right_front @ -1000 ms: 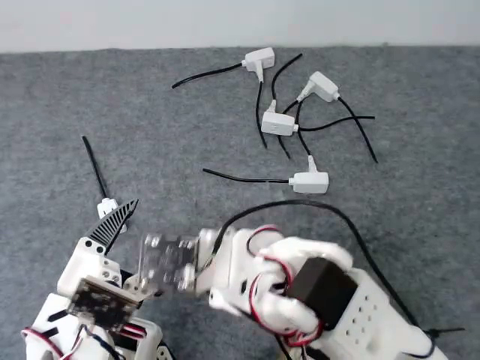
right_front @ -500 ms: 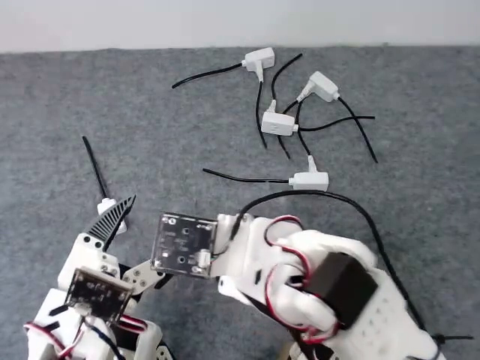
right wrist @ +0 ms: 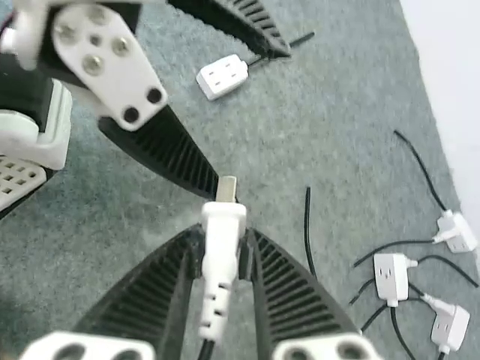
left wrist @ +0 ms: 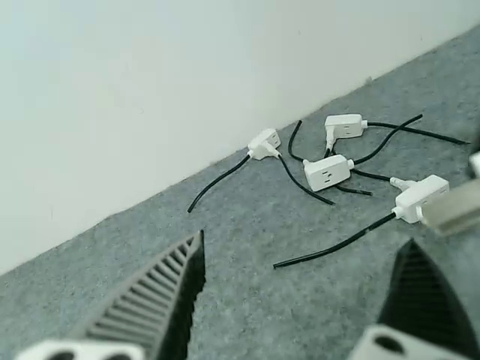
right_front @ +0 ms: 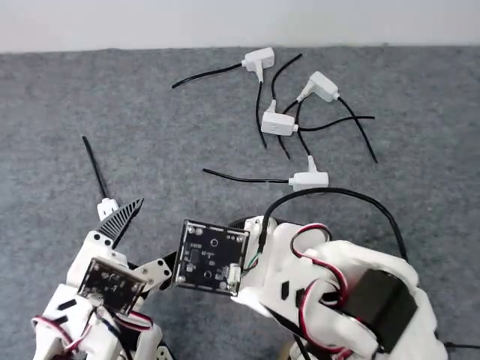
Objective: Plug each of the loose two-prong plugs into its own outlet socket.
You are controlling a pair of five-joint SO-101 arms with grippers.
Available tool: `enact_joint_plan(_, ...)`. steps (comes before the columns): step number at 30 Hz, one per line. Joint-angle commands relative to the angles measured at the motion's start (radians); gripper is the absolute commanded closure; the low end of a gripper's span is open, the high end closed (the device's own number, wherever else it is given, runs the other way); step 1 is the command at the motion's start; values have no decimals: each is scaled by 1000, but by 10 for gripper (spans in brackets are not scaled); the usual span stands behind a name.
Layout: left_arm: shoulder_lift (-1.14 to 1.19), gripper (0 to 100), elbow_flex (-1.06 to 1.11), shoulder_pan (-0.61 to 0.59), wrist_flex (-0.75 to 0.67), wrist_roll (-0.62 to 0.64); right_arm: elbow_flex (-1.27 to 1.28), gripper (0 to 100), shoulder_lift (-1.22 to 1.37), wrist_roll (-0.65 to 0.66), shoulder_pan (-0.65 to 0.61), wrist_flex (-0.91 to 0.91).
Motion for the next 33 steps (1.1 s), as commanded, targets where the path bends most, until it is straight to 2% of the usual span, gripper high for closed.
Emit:
enact_joint_plan(1, 3, 613, -8, -5, -12, -5, -23, 991, -4, -17, 8, 8)
enact_joint_plan(6, 3, 613, -91, -170, -37, -3, 81, 991, -8, -17, 8, -22)
enact_joint_plan(9, 3, 613, -193, -210, 8, -3, 157, 991, -12, -17, 8, -82)
enact_joint_plan(14, 3, 613, -243, -199, 75, -2, 186, 991, -12, -44, 5, -134)
enact_joint_plan(21, 2, 613, -200, -69, 87, 0, 184, 991, -12, -48, 5, -154)
enact_joint_plan(33, 2, 613, -97, -63, 31, 31, 94, 991, -7, -51, 4, -128)
